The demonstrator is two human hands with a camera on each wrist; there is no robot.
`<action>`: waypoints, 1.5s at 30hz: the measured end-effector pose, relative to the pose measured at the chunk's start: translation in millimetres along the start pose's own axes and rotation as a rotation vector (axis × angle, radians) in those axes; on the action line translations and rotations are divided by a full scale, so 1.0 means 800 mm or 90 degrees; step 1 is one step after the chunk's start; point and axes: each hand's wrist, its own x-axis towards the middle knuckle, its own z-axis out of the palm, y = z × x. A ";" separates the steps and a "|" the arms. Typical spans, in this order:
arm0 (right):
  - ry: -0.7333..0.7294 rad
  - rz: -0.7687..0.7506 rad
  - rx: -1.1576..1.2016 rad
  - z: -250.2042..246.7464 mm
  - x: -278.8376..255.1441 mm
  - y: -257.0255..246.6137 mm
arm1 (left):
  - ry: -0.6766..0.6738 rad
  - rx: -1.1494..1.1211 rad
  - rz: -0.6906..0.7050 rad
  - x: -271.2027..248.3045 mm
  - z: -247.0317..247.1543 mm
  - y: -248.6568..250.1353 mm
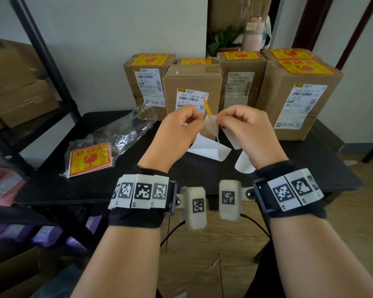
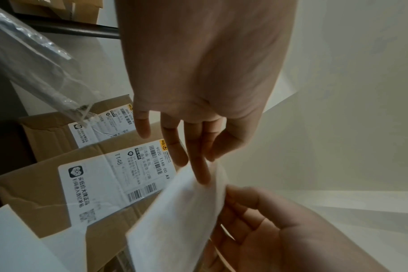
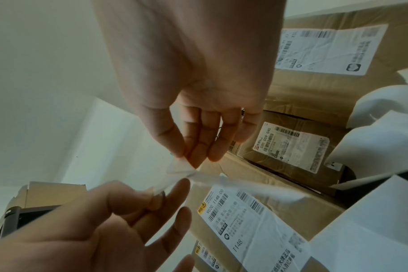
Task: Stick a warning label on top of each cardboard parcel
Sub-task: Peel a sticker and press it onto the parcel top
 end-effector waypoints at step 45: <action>0.453 -0.007 0.224 -0.050 0.013 0.006 | 0.087 -0.089 -0.238 0.036 0.028 -0.010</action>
